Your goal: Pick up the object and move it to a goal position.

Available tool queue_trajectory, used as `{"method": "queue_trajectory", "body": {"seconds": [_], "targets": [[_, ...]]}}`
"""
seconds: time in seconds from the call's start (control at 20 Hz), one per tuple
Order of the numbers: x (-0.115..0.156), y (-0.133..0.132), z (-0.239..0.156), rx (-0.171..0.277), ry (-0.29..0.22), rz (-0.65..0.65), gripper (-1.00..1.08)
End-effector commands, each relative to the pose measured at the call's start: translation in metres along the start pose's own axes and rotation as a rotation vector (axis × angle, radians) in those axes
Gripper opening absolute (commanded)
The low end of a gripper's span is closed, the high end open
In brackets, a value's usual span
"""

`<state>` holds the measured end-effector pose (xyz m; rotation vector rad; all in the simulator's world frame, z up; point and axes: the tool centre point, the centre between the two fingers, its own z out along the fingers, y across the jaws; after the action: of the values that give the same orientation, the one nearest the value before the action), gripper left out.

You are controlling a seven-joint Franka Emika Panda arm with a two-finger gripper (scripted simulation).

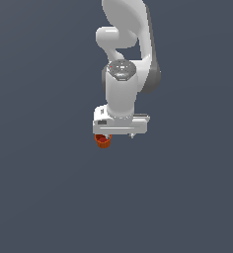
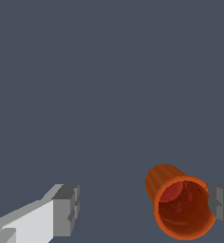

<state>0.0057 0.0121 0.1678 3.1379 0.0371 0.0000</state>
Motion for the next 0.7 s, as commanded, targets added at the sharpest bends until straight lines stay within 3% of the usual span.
{"method": "queue_trajectory", "body": {"seconds": [0.0, 0.3, 0.65], "targets": [[0.000, 0.000, 0.000, 0.000, 0.000, 0.000, 0.28], [0.006, 0.016, -0.011, 0.001, 0.025, 0.029, 0.28], [0.005, 0.016, -0.010, 0.004, 0.022, 0.040, 0.28]]}}
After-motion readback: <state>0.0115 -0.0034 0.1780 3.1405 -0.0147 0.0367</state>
